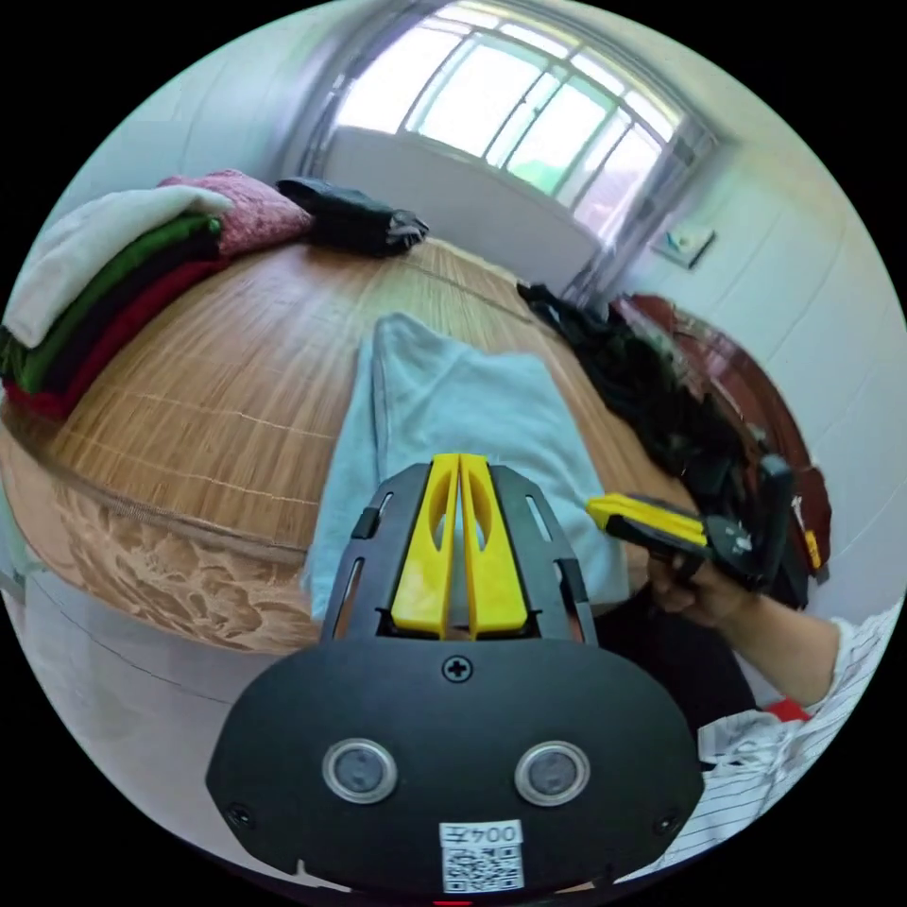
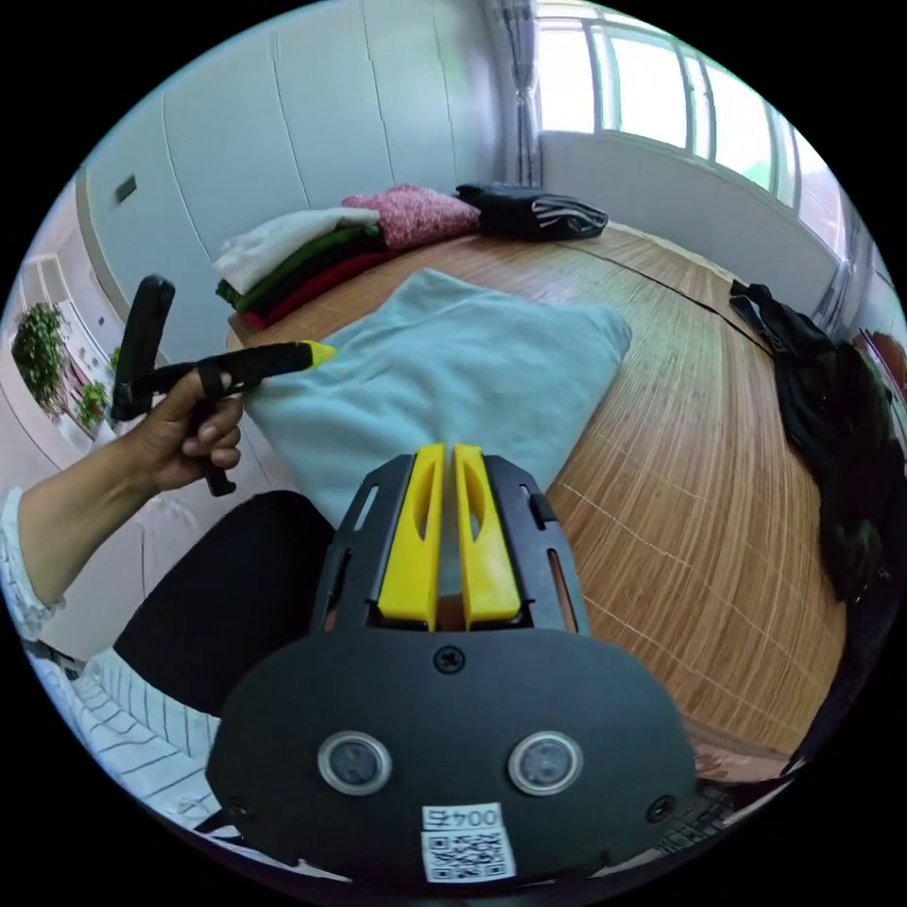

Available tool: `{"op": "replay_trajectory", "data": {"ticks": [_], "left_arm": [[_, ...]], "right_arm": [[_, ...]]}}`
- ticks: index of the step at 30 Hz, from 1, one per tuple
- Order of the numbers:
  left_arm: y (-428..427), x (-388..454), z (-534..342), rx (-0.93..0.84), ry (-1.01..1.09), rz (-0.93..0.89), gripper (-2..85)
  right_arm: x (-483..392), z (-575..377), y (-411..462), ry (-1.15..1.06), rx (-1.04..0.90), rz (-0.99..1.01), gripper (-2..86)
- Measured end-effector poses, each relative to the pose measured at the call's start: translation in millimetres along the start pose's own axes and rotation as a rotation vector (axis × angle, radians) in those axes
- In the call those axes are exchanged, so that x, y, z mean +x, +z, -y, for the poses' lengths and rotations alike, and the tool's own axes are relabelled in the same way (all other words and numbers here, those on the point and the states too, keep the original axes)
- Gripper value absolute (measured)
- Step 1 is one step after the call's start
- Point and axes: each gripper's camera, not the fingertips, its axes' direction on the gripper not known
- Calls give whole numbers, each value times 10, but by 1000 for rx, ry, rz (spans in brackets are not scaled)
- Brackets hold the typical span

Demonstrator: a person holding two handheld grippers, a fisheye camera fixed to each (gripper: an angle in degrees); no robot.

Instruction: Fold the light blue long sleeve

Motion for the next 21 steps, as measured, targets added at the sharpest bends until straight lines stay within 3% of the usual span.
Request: {"op": "replay_trajectory", "data": {"ticks": [3, 5, 7, 10, 12, 16, 21], "left_arm": [[-406, -149, -50, 60, -34, 5, 3], [-251, -221, -189, -36, -1, 3, 4], [-24, -233, -299, -110, 54, 114, 5], [5, -343, -373, -38, 8, 93, 6], [-93, -300, -249, -47, -48, 101, 6], [-567, 55, 214, 137, -34, 57, 3], [94, 184, 1157, -14, -30, 88, 2]], "right_arm": [[124, -205, -265, 90, 77, 79, 29], [88, -376, -248, 80, 51, 110, 59], [8, -499, -165, 47, 45, 100, 63], [-72, -533, -88, 3, 35, 31, 63], [-102, -496, -115, -29, 19, 34, 70], [-203, -512, -132, -66, 10, 25, 95], [-195, -557, -56, -6, 30, 11, 81]]}}
